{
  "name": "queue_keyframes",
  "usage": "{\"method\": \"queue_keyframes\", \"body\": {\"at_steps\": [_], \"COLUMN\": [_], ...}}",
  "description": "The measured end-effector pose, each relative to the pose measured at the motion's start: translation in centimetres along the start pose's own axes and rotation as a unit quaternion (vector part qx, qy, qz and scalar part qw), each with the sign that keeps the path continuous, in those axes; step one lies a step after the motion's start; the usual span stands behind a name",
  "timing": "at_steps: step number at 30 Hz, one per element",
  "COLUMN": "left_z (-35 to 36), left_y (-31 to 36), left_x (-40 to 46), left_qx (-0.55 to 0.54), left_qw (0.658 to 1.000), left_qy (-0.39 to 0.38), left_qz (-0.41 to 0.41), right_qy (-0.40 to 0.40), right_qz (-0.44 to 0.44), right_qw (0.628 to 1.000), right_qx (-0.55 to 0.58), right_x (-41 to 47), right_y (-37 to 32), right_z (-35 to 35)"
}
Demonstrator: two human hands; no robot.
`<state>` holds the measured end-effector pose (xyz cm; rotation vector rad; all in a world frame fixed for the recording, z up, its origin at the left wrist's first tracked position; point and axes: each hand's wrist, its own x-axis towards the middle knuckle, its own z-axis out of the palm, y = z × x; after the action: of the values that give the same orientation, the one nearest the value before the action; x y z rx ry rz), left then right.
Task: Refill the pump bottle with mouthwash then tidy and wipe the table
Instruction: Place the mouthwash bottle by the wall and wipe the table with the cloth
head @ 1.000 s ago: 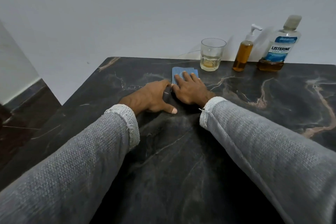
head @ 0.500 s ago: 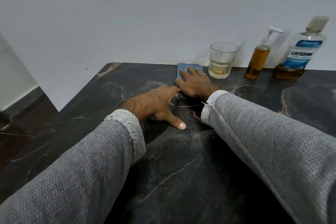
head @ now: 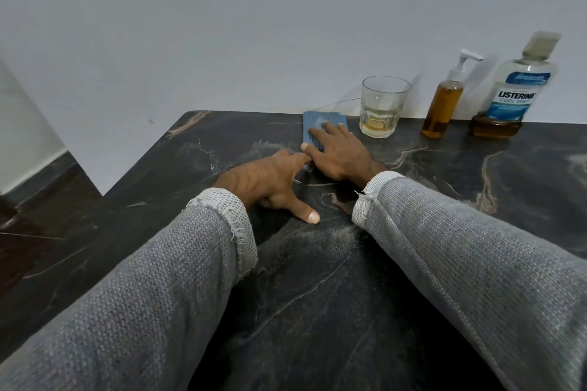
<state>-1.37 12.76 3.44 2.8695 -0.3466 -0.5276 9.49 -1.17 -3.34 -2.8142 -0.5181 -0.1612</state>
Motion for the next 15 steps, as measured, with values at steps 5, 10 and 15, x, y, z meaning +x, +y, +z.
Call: {"method": "queue_keyframes", "body": {"at_steps": [5,10,15], "left_z": [-0.2,-0.2,-0.2], "left_y": [0.1,0.3,0.3], "left_x": [0.3,0.3,0.2], "left_qx": [0.011,0.011,-0.010], "left_qw": [1.000,1.000,1.000], "left_qy": [-0.011,-0.015,-0.007], "left_qz": [-0.009,-0.020,-0.016], "right_qy": [0.004,0.011,0.053], "right_qz": [0.008,0.006,0.000], "right_qw": [1.000,1.000,0.997], "right_qx": [0.000,0.000,0.060], "right_x": [0.4,0.1,-1.6], "right_y": [-0.1,-0.4,-0.7], "right_z": [0.2,0.0,-0.7]}}
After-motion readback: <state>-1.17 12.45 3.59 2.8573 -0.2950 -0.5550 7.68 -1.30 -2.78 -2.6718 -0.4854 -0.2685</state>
